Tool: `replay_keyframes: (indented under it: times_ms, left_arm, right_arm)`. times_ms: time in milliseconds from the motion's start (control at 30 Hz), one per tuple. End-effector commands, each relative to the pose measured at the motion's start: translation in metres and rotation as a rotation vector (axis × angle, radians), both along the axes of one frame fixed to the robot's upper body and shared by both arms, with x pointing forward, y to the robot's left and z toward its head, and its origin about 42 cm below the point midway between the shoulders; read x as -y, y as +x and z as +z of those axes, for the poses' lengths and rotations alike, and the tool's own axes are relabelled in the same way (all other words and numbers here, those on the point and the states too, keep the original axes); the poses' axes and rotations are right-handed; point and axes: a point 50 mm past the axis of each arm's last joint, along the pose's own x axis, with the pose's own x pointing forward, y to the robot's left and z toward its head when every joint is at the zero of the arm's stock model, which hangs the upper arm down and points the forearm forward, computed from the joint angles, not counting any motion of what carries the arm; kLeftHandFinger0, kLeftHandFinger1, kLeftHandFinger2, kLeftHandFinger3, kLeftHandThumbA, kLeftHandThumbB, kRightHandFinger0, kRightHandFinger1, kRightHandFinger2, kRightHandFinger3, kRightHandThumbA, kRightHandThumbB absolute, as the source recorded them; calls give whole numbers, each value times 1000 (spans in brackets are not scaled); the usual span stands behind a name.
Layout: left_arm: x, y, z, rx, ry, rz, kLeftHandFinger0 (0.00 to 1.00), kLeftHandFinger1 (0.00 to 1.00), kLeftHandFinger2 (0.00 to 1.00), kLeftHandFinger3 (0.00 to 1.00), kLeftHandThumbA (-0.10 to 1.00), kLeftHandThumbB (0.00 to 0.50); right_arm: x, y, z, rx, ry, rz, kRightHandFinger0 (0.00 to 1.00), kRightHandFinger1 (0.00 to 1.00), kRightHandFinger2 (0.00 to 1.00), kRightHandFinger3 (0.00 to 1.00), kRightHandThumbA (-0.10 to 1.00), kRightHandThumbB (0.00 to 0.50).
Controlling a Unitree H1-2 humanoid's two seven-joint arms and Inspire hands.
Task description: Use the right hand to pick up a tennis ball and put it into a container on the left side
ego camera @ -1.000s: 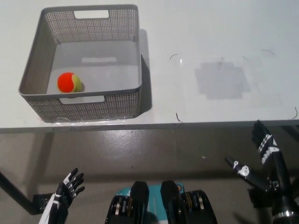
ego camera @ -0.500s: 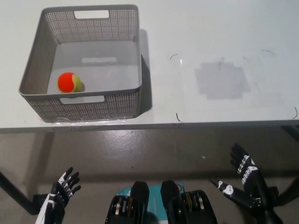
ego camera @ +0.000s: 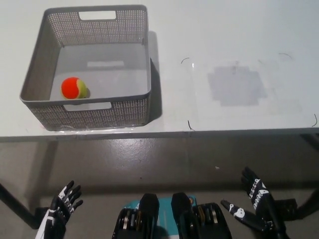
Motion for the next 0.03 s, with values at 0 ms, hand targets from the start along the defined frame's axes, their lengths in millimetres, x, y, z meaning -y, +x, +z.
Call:
replay_keyframes:
  times_ms: [0]
  left_arm:
    - [-11,0,6,32,13,9,1000,1000,1000,1000,1000,206]
  right_arm:
    - [-5,6,8,77,3,31,1000,1000,1000,1000,951,157]
